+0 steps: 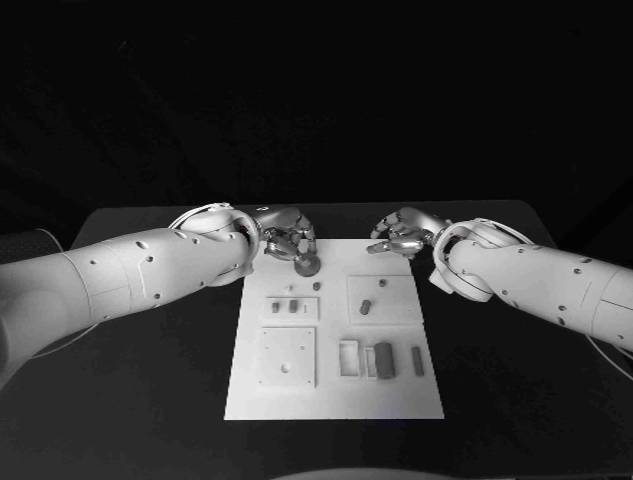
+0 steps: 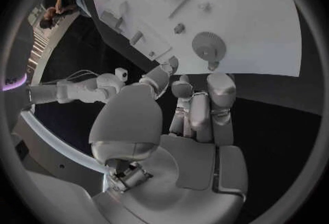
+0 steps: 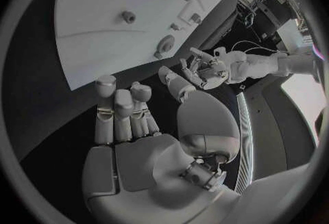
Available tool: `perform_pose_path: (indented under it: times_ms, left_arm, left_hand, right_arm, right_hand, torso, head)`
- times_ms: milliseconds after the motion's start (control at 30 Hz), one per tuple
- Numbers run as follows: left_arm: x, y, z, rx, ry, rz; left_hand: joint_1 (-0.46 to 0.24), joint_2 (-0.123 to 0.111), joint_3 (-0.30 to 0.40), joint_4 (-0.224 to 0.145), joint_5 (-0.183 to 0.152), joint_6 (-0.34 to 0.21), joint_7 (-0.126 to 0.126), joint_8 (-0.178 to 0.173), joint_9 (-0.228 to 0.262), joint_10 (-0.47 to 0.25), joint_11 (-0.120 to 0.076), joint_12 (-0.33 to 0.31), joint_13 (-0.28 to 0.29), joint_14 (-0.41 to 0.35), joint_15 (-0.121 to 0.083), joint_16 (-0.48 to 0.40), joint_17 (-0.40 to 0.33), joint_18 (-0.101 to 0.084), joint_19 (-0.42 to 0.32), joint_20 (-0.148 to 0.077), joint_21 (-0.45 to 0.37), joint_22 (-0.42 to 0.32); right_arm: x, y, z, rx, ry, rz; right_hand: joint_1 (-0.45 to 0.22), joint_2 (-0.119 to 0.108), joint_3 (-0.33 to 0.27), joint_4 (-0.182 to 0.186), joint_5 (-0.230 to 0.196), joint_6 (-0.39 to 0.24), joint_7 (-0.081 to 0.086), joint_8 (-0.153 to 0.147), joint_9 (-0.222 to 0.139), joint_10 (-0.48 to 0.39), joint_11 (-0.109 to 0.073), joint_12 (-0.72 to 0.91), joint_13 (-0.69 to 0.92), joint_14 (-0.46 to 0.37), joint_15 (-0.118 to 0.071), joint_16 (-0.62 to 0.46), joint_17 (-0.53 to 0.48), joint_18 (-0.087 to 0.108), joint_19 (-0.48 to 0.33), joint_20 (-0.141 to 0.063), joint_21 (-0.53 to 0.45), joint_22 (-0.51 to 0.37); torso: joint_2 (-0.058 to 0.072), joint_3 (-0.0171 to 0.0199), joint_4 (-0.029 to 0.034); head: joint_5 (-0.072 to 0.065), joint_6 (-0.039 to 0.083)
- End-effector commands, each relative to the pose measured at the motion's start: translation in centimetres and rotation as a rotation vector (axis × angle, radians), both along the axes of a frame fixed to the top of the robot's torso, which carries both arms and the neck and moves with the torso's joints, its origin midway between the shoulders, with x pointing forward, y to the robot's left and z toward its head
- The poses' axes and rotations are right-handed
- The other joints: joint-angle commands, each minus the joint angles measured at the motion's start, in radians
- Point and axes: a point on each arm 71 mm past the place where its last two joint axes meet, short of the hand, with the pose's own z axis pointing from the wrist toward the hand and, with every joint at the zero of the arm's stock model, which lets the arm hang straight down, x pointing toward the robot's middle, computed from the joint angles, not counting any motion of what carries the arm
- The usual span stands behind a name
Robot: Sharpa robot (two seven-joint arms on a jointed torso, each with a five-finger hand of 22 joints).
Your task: Assemble the parts on the task board
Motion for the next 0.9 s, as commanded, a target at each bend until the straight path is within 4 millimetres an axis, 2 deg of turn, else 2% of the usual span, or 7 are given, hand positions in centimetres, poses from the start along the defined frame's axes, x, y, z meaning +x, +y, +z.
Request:
perform_pose_path:
  times_ms: [33, 167, 267, 467, 600, 900]
  left_arm:
    - [-0.5, -0.9, -0.3, 0.040, -0.108, -0.094]
    - [-0.8, -1.5, -0.7, 0.050, -0.122, -0.118]
    - [-1.0, -1.8, -1.2, 0.072, -0.121, -0.138]
    - [-1.4, -2.2, -1.9, 0.115, -0.090, -0.155]
    - [-1.4, -2.3, -2.4, 0.144, -0.073, -0.161]
    - [-1.6, -2.4, -3.0, 0.162, -0.033, -0.172]
  left_hand:
    - [0.004, -0.003, 0.006, -0.002, 0.009, -0.002, -0.006, -0.011, -0.001, 0.011, -0.003, 0.003, 0.000, 0.015, -0.002, -0.007, 0.022, 0.148, 0.010, -0.002, 0.005, 0.017]
    - [0.005, 0.000, 0.014, -0.002, 0.016, -0.018, -0.012, -0.031, -0.005, 0.021, -0.008, 0.002, -0.001, 0.029, -0.007, -0.010, 0.044, 0.145, 0.017, -0.004, 0.010, 0.017]
    - [0.003, 0.002, 0.015, -0.001, 0.016, -0.023, -0.014, -0.042, -0.007, 0.029, -0.011, 0.003, -0.001, 0.041, -0.009, -0.010, 0.070, 0.143, 0.022, -0.005, 0.013, 0.017]
    - [0.000, 0.004, 0.016, -0.001, 0.016, -0.019, -0.014, -0.048, -0.010, 0.036, -0.011, 0.004, -0.001, 0.048, -0.009, -0.009, 0.085, 0.141, 0.026, -0.006, 0.018, 0.017]
    - [-0.002, 0.005, 0.017, -0.002, 0.016, -0.040, -0.015, -0.072, -0.022, 0.039, -0.012, 0.003, -0.001, 0.052, -0.010, -0.012, 0.097, 0.138, 0.028, -0.008, 0.020, 0.016]
    - [-0.014, 0.001, 0.012, -0.001, 0.027, -0.038, -0.012, -0.081, -0.028, 0.037, -0.010, 0.000, -0.001, 0.049, -0.008, -0.018, 0.095, 0.135, 0.025, -0.009, 0.021, 0.016]
  right_arm:
    - [0.0, 0.2, 0.0, 0.004, -0.005, 0.012]
    - [0.0, 0.2, 0.0, 0.003, -0.006, 0.011]
    - [-0.1, 0.3, 0.0, 0.004, -0.005, 0.013]
    - [-0.1, 0.3, 0.0, 0.004, -0.006, 0.014]
    - [-0.1, 0.3, 0.1, 0.004, -0.006, 0.014]
    - [-0.1, 0.3, 0.1, 0.005, -0.006, 0.015]
  right_hand:
    - [-0.004, 0.004, 0.002, 0.002, 0.005, 0.002, 0.006, 0.007, -0.001, -0.004, 0.001, 0.003, -0.002, 0.002, -0.004, 0.005, -0.001, 0.068, 0.001, -0.005, -0.003, 0.012]
    - [-0.004, 0.004, 0.002, 0.002, 0.005, 0.002, 0.006, 0.007, -0.001, -0.004, 0.001, 0.004, -0.002, 0.003, -0.004, 0.005, -0.001, 0.068, 0.001, -0.005, -0.003, 0.012]
    - [-0.004, 0.005, 0.002, 0.002, 0.005, 0.002, 0.006, 0.007, -0.001, -0.004, 0.001, 0.004, -0.002, 0.003, -0.005, 0.006, -0.001, 0.068, 0.001, -0.005, -0.003, 0.012]
    - [-0.004, 0.005, 0.002, 0.002, 0.005, 0.002, 0.006, 0.007, -0.001, -0.004, 0.000, 0.004, -0.002, 0.003, -0.005, 0.006, -0.001, 0.068, 0.002, -0.005, -0.003, 0.012]
    - [-0.004, 0.005, 0.002, 0.002, 0.005, 0.002, 0.006, 0.007, -0.001, -0.003, 0.000, 0.004, -0.002, 0.003, -0.005, 0.006, -0.001, 0.068, 0.002, -0.005, -0.002, 0.012]
    - [-0.004, 0.005, 0.001, 0.002, 0.005, 0.002, 0.006, 0.007, -0.001, -0.003, 0.000, 0.004, -0.002, 0.004, -0.005, 0.006, -0.001, 0.068, 0.003, -0.005, -0.002, 0.012]
  torso:
    - [0.001, -0.0019, -0.0006]
    - [0.001, -0.0024, -0.0009]
    - [0.000, -0.0013, 0.0001]
    - [0.000, -0.0004, 0.0001]
    - [0.002, -0.0006, -0.0009]
    - [0.001, -0.0005, 0.0001]
  head:
    - [-0.001, 0.001]
    - [-0.001, 0.000]
    - [-0.002, -0.001]
    - [-0.003, -0.002]
    - [-0.004, -0.003]
    - [-0.008, -0.009]
